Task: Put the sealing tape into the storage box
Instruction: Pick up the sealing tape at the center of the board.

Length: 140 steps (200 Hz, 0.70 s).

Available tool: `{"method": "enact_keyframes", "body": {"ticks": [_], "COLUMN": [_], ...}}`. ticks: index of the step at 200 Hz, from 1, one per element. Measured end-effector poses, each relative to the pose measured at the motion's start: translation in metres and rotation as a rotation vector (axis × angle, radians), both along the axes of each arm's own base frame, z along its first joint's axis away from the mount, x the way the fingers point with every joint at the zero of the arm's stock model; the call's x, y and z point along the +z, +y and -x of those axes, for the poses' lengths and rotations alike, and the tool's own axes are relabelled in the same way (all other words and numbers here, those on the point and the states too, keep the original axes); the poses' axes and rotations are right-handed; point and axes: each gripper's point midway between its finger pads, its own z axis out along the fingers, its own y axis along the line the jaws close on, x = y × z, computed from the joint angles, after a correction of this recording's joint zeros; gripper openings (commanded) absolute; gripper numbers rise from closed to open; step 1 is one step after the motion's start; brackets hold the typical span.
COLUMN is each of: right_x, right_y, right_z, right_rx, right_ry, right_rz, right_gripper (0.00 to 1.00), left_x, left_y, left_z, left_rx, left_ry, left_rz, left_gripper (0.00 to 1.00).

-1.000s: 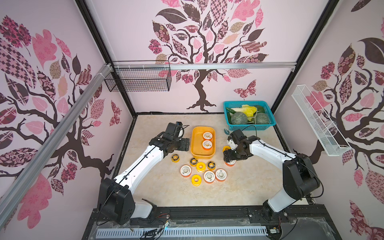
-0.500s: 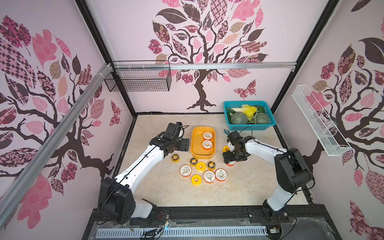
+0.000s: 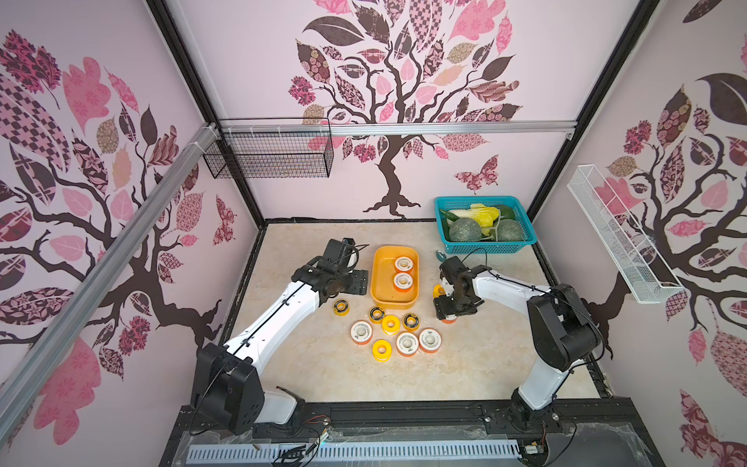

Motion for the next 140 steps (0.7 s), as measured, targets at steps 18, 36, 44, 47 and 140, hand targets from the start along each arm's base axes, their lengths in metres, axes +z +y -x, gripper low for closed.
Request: {"method": "enact_keyframes", "body": {"ticks": [18, 36, 44, 47, 140], "right_x": [0.0005, 0.0017, 0.0020, 0.0018, 0.0013], "right_y": [0.0007, 0.0029, 0.0038, 0.0040, 0.0042], "right_z": [-0.0016, -0.0054, -0.0072, -0.0079, -0.0090], "right_rx": [0.000, 0.001, 0.002, 0.002, 0.007], "right_ry": [-0.002, -0.009, -0.012, -0.013, -0.017], "right_rz": [-0.001, -0.004, -0.004, -0.003, 0.003], "right_gripper": [0.86, 0.86, 0.86, 0.85, 0.73], "left_x": [-0.0009, -0.0014, -0.0016, -0.0017, -0.0008], "left_y": [0.0000, 0.0000, 0.0001, 0.0001, -0.0002], "left_z": [0.0001, 0.0001, 0.0002, 0.0003, -0.0007], "left_rx": [-0.001, -0.002, -0.002, -0.002, -0.010], "left_ry": [0.003, 0.004, 0.005, 0.006, 0.006], "left_rz": [-0.002, -0.003, -0.004, -0.004, -0.013], "left_gripper": [0.81, 0.81, 0.81, 0.81, 0.81]}}
